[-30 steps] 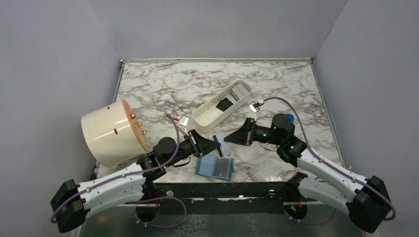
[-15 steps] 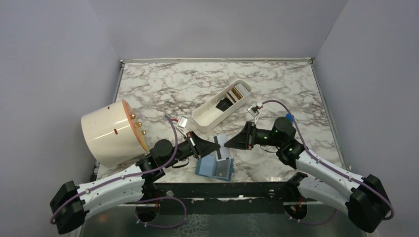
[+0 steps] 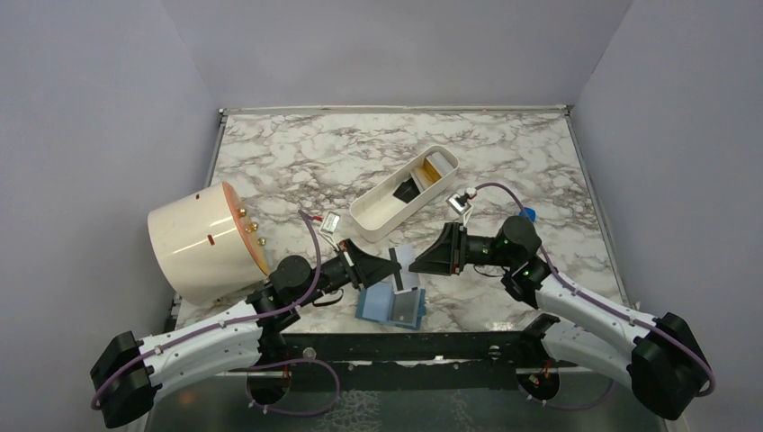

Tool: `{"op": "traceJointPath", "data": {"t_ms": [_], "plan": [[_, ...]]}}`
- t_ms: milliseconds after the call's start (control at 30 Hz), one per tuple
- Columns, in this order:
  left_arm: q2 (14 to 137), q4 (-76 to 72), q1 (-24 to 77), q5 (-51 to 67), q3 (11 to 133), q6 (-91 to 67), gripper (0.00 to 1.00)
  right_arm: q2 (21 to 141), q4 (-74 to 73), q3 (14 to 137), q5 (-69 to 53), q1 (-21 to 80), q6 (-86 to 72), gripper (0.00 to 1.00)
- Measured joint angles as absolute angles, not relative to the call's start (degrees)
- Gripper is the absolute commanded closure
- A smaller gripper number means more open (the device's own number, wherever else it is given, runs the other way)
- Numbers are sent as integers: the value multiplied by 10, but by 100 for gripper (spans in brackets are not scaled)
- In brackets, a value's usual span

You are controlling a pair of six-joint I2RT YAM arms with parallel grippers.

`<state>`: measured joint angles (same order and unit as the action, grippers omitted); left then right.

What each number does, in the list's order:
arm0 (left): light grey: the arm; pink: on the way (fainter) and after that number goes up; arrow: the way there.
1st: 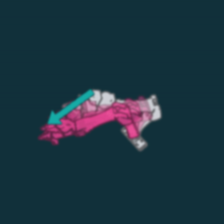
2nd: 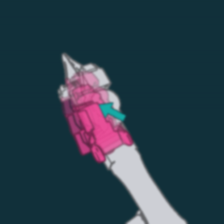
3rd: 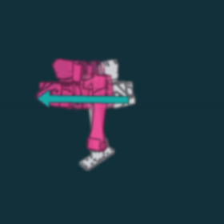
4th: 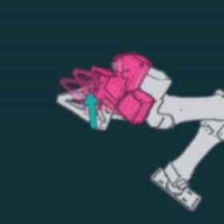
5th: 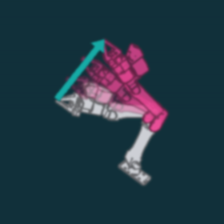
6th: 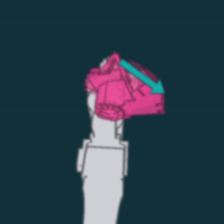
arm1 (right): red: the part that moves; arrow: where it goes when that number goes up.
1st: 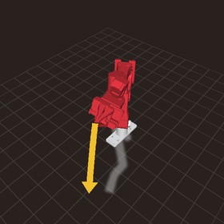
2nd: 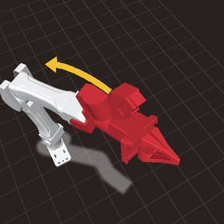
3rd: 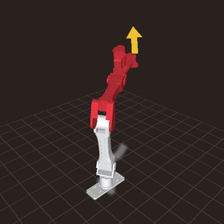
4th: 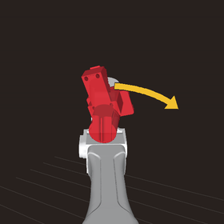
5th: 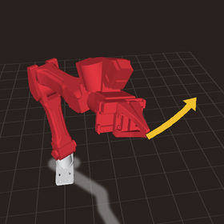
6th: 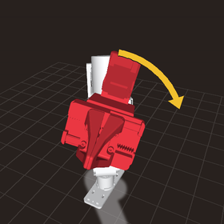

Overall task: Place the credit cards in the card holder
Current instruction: Pick up the credit card from the storage box.

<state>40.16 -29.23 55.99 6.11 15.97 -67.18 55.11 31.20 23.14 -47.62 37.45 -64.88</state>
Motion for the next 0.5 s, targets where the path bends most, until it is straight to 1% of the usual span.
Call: {"op": "traceJointPath", "data": {"t_ms": [133, 200, 267, 333, 500], "plan": [[402, -296, 560, 62, 158, -672, 98, 555, 319, 231, -483, 375, -655, 61], [403, -300, 560, 63, 158, -672, 96, 555, 322, 231, -486, 375, -658, 64], [404, -302, 560, 63, 158, -672, 88, 557, 330, 231, -490, 375, -662, 69], [406, -309, 560, 64, 157, -670, 83, 561, 348, 226, -492, 374, -671, 73], [413, -312, 560, 64, 145, -669, 78, 564, 374, 207, -502, 374, -692, 82]]}}
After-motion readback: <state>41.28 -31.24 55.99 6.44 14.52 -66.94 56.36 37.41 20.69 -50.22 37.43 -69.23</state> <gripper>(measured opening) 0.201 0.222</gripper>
